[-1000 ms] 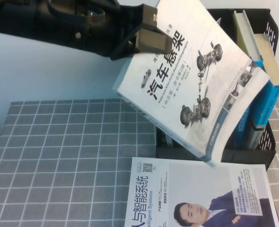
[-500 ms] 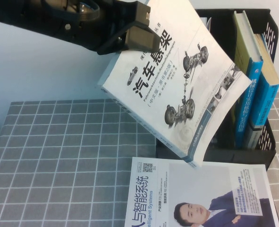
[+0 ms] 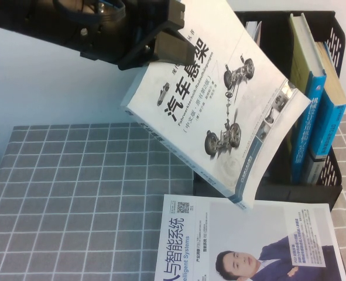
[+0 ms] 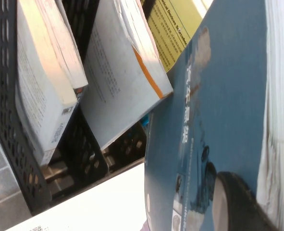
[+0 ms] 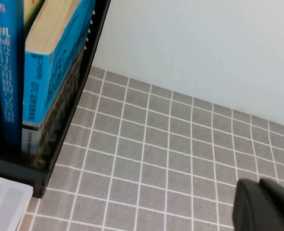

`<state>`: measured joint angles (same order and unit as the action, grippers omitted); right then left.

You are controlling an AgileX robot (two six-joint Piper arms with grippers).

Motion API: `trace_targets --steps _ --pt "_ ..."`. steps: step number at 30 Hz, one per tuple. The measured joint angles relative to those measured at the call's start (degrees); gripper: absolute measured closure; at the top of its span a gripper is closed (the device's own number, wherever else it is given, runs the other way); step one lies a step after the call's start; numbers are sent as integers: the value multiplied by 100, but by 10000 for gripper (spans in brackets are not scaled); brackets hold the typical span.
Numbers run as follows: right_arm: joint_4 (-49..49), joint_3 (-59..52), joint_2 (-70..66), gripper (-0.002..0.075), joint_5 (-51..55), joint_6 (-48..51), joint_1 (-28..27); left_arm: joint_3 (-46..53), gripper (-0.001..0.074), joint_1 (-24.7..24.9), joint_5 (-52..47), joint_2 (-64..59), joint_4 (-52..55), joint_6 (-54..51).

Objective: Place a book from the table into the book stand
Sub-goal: Place the book on the book shelf

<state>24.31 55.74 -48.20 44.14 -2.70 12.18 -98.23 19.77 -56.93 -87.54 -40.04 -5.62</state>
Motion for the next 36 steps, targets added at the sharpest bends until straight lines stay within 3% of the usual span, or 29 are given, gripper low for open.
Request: trace_targets --steps 17,25,31,36 --pt "6 0 0 728 -354 -134 0 -794 623 22 284 0 1028 1155" --pt "-130 0 0 728 -372 -147 0 -798 623 25 719 -339 652 1260" --pt "-255 0 0 728 -361 -156 0 -841 623 316 1128 -565 701 1274" --pt "-363 0 0 728 -421 -156 0 -861 623 777 1702 -590 1348 1499"
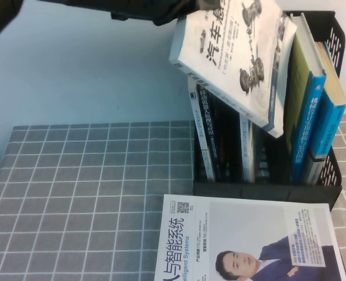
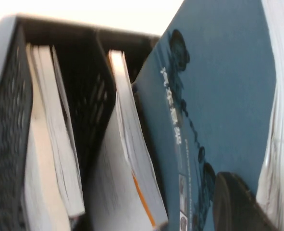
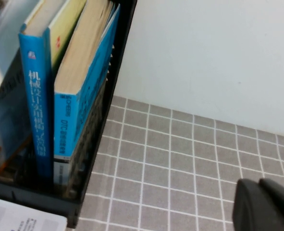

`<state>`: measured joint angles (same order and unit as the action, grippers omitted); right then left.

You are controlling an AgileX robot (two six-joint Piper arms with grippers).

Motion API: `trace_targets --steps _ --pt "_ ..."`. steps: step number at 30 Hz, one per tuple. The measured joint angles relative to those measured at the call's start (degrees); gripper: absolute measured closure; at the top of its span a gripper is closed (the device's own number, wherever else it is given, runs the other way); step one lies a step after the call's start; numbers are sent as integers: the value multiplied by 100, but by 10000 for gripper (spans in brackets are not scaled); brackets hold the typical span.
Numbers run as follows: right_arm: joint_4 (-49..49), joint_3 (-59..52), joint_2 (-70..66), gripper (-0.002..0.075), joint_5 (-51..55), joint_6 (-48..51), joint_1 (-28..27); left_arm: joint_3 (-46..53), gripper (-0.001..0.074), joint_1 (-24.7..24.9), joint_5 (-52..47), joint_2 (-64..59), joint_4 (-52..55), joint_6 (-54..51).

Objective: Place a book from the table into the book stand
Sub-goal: Place the book on the book shelf

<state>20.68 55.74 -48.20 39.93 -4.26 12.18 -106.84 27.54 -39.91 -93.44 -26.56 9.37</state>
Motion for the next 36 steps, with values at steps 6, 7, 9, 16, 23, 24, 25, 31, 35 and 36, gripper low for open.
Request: trace_targets --steps 6,7,9,16,23,24,25,31,35,36 --pt "-795 0 0 728 -117 72 0 -55 623 519 230 -113 1738 1051" --pt "-948 0 0 728 -129 157 0 -54 623 589 230 -149 1971 1189" --pt "-1170 0 0 728 -163 294 0 -54 623 777 246 -260 2495 1533" --pt "-1461 0 0 728 -177 538 0 -54 623 1406 416 -683 4063 2881" --pt "-1747 0 0 728 -185 584 0 -54 623 1523 715 -1051 4753 3650" --pt "-1769 0 0 728 -185 584 0 -54 623 1523 742 -1101 4753 3675" --pt "-1791 0 0 728 -185 596 0 -54 623 1523 742 -1153 4735 3680" --pt "-1815 0 0 728 -185 710 0 -54 623 1560 417 -1235 4165 3346" --pt "-1865 0 0 728 -185 732 0 -54 623 1619 416 -1243 4084 3186" --pt "-1886 0 0 728 -185 732 0 -54 622 1619 489 -1257 4084 3186"
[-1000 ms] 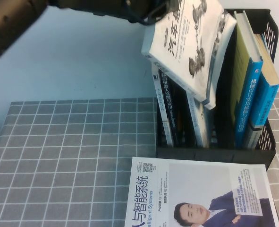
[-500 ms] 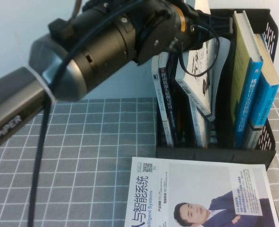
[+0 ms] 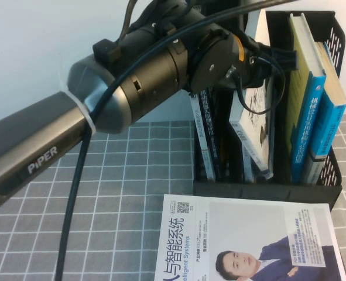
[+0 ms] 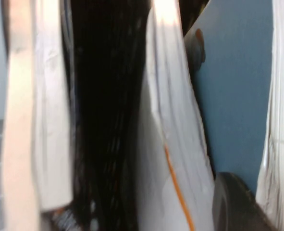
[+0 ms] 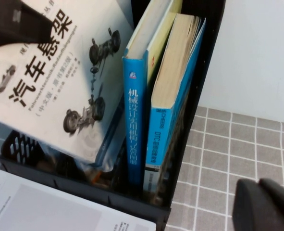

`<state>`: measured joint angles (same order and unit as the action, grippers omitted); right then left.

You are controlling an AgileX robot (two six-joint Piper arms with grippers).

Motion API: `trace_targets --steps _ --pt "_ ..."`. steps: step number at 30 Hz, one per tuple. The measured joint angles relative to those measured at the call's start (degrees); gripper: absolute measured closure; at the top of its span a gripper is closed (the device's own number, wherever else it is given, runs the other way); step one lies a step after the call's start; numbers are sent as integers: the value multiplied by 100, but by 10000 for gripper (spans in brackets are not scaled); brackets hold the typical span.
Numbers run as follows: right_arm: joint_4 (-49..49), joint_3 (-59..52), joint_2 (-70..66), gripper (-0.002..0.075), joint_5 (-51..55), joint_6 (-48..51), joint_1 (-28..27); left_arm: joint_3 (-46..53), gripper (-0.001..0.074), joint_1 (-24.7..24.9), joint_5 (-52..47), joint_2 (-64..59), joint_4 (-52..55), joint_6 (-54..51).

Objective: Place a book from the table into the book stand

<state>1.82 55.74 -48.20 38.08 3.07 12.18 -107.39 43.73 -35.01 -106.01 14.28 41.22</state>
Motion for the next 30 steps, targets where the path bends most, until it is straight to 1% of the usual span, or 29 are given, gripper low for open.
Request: trace_targets --steps 4,6,7,8,11,12,13,15,17,19,21,24,26,28,30 --pt "-74 0 0 728 28 37 0 0 622 0 467 -116 25 -213" --pt "-98 0 0 728 97 96 0 0 594 0 731 -208 46 -336" --pt "-111 0 0 728 131 123 0 0 563 0 880 -236 46 -413" --pt "-111 0 0 728 181 166 0 0 508 0 1050 -262 58 -469" --pt "-125 0 0 728 315 241 0 -27 314 0 1332 -273 129 -562" --pt "-125 0 0 728 337 263 0 -40 260 0 1373 -273 205 -567" --pt "-125 0 0 728 346 282 0 -48 225 0 1424 -273 281 -576" --pt "-125 0 0 728 346 419 0 -62 202 0 1493 -262 544 -576" --pt "-182 0 0 728 346 576 0 -118 220 0 1483 -222 796 -576" --pt "-339 0 0 728 359 879 0 -232 279 0 1421 -107 1012 -576" --pt "-798 0 0 728 424 1489 0 -370 384 0 1235 91 1280 -576" --pt "-1928 0 -66 728 764 2741 0 -500 594 0 772 537 1658 -576" --pt "-2617 -25 -171 728 1014 3426 0 -523 670 0 460 877 1839 -634" --pt "-3013 -122 -220 728 1112 3830 0 -523 706 0 239 1280 1981 -682" --pt "-3065 -238 -232 728 1199 3996 0 -363 723 0 179 1740 2112 -704"
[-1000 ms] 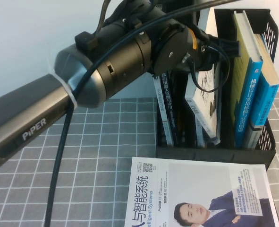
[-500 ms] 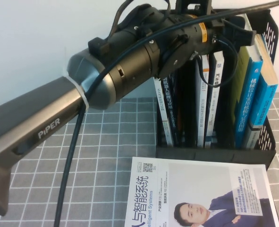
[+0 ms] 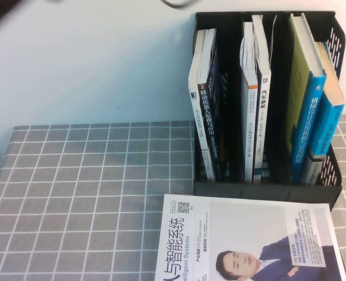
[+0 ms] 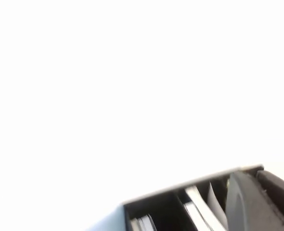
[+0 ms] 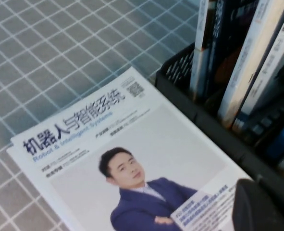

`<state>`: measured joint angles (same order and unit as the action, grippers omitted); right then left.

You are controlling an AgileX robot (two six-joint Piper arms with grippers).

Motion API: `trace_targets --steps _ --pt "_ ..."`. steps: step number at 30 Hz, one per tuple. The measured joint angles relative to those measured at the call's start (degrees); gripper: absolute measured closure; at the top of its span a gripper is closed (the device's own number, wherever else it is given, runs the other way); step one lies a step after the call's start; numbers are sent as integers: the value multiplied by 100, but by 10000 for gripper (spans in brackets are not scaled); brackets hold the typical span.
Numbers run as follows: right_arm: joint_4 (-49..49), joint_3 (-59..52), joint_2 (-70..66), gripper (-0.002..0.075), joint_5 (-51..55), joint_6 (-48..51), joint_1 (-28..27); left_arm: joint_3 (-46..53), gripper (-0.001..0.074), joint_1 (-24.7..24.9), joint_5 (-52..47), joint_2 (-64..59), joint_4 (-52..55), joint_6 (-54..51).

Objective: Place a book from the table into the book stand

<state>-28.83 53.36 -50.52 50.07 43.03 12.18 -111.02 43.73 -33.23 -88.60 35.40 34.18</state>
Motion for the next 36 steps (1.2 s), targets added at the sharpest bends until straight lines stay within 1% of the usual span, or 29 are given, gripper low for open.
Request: trace_targets --steps 2,4,6,9,12,15,18,21,29,33,36 --pt "149 -36 74 728 315 51 0 329 731 0 51 512 15 -8" --pt "424 -36 233 728 891 62 0 840 733 23 232 1103 3 -12" --pt "851 -36 433 728 1518 -85 0 1548 734 73 518 1789 -22 -12" --pt "1694 -36 738 728 2023 -686 0 2758 734 123 933 2654 -89 0" --pt "2653 -36 1098 728 2049 -1543 0 3846 734 120 1354 3427 -101 0" --pt "3144 -112 1670 728 1362 -2009 0 4808 735 120 1627 3885 -101 11" --pt "3064 -446 2370 728 232 -2136 0 5579 735 120 1863 4115 -110 35" --pt "2805 -986 3027 728 -664 -2170 0 6110 736 120 2076 4256 -110 88" --pt "2456 -2742 3960 728 -1638 -2309 0 6496 736 120 2613 4276 -110 127" --pt "2255 -3228 4117 728 -1836 -2438 0 6530 736 120 2688 4276 -110 127" --pt "2163 -3432 4126 728 -1795 -2478 0 6530 736 120 2701 4264 -110 127"
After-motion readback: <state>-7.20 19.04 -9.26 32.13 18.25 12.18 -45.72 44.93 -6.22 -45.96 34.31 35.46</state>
